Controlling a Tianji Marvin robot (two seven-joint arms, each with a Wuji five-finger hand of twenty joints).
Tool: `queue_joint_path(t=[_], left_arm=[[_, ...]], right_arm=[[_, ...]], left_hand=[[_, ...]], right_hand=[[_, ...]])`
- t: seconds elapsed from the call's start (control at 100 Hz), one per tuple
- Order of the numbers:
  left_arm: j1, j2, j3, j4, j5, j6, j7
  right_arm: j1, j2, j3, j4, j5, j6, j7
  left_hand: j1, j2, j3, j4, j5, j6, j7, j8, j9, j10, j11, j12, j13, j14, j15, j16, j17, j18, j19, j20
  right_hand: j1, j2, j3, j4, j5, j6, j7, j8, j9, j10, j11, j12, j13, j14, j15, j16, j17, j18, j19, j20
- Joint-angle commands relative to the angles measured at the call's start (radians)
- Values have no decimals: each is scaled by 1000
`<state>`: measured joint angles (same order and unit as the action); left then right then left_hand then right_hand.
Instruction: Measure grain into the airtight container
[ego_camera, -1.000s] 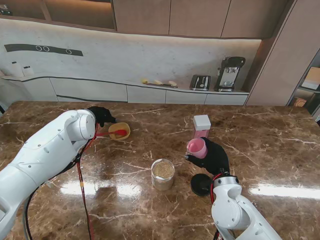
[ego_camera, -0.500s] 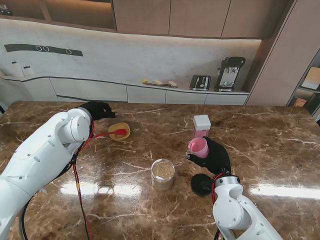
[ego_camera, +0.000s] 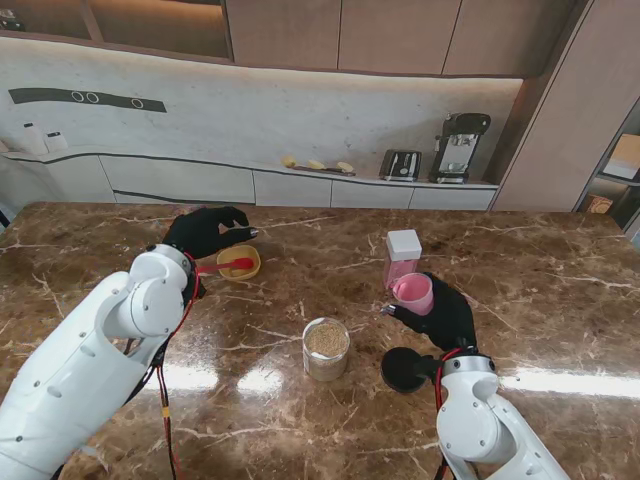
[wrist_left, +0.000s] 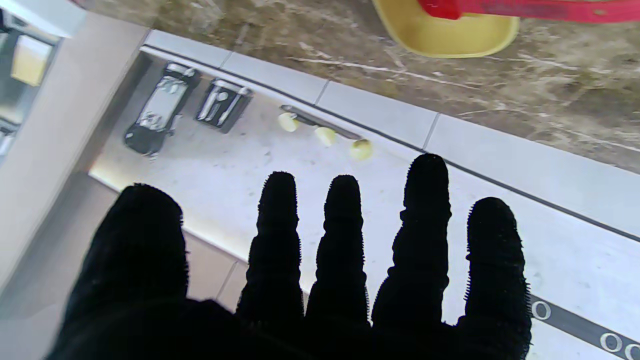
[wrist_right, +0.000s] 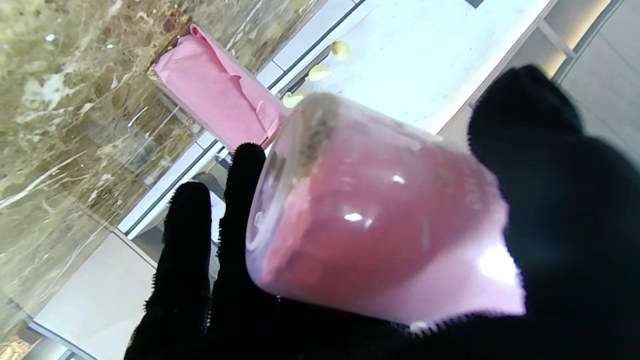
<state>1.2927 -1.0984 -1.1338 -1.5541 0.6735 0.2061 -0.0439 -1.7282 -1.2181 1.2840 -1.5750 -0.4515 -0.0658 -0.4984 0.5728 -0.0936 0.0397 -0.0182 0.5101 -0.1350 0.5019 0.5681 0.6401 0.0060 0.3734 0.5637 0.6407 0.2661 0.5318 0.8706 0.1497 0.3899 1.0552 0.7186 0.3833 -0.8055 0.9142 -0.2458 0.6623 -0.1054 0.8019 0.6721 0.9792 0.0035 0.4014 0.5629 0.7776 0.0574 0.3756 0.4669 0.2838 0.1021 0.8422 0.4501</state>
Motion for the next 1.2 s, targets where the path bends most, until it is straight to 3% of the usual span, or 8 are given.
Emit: queue_joint_path(t=[0.0, 0.19, 0.42, 0.58, 0.74, 0.89, 0.97, 1.19], left_arm=[[37, -13, 11, -10, 2, -30, 19], [127, -19, 9, -68, -10, -83, 72], [203, -21, 3, -113, -21, -143, 102], [242, -25, -3, -130, -26, -180, 133], [270, -27, -6, -139, -34, -195, 150], [284, -28, -6, -144, -36, -195, 154], [287, -28, -5, -144, -41, -196, 153], [292, -28, -6, -144, -48, -200, 152]], right_arm=[[-12, -3, 11, 9, 10, -5, 8], [0, -6, 37, 58, 26, -39, 1], [39, -13, 53, 137, 48, -58, -13], [82, -11, 58, 213, 42, -87, -9], [123, -9, 61, 283, 66, -121, 18], [141, -12, 70, 306, 165, -133, 86], [151, -14, 73, 316, 207, -132, 108], [180, -27, 78, 365, 284, -126, 121]], left_hand=[[22, 37, -26, 26, 22, 12, -16, -3, -11, -3, -13, -9, -20, -6, -29, -6, -27, 17, -23, 11], [22, 41, -32, 25, 29, 12, -20, -1, -10, 0, -19, -11, -24, -7, -36, -9, -28, 19, -31, 12], [19, 48, -40, 24, 38, 19, -28, 0, -14, 7, -27, -13, -32, -2, -44, -13, -30, -5, -51, 7], [9, 50, -42, 27, 51, 27, -36, -1, -20, 13, -38, -23, -39, -18, -115, -95, -2, -110, -116, -112], [7, 51, -42, 28, 55, 28, -37, -2, -38, 13, -68, -61, -63, -31, -170, -160, -48, -87, -136, -160], [4, 54, -44, 27, 53, 26, -41, -3, -48, 11, -75, -69, -71, -34, -181, -166, -82, -38, -143, -155], [5, 56, -43, 27, 54, 27, -42, -3, -52, 13, -78, -71, -79, -33, -186, -167, -93, -30, -149, -149], [3, 60, -44, 27, 52, 25, -46, -1, -57, 13, -82, -74, -85, -36, -190, -164, -102, -22, -160, -137]], right_hand=[[9, 208, 105, 14, 151, -165, 88, -16, -16, -41, -21, -23, -55, -29, -23, -46, -56, -22, -66, -29], [-53, 257, 68, 31, 174, -166, 48, -78, -71, -39, -61, -48, -146, -36, -76, -65, -136, -14, -171, -19], [-185, 401, 30, 128, 168, -95, -185, -29, -222, -30, -94, -71, -256, -48, -106, -69, -183, -44, -282, 89], [-216, 438, 19, 165, 126, -97, -255, -16, -307, -39, -107, -82, -336, -77, -126, -77, -215, -74, -307, 105], [-206, 472, -2, 161, 6, -140, -318, -12, -488, -66, -139, -118, -528, -163, -175, -100, -309, -139, -350, 145], [-141, 412, 40, 159, -65, -178, -326, 22, -650, -90, -158, -137, -661, -225, -237, -126, -381, -201, -423, 204], [-69, 329, 93, 122, -77, -203, -297, 47, -679, -96, -155, -140, -673, -234, -289, -131, -368, -208, -483, 209], [60, 169, 175, 46, -55, -271, -207, 66, -713, -110, -157, -156, -686, -240, -355, -130, -337, -214, -605, 123]])
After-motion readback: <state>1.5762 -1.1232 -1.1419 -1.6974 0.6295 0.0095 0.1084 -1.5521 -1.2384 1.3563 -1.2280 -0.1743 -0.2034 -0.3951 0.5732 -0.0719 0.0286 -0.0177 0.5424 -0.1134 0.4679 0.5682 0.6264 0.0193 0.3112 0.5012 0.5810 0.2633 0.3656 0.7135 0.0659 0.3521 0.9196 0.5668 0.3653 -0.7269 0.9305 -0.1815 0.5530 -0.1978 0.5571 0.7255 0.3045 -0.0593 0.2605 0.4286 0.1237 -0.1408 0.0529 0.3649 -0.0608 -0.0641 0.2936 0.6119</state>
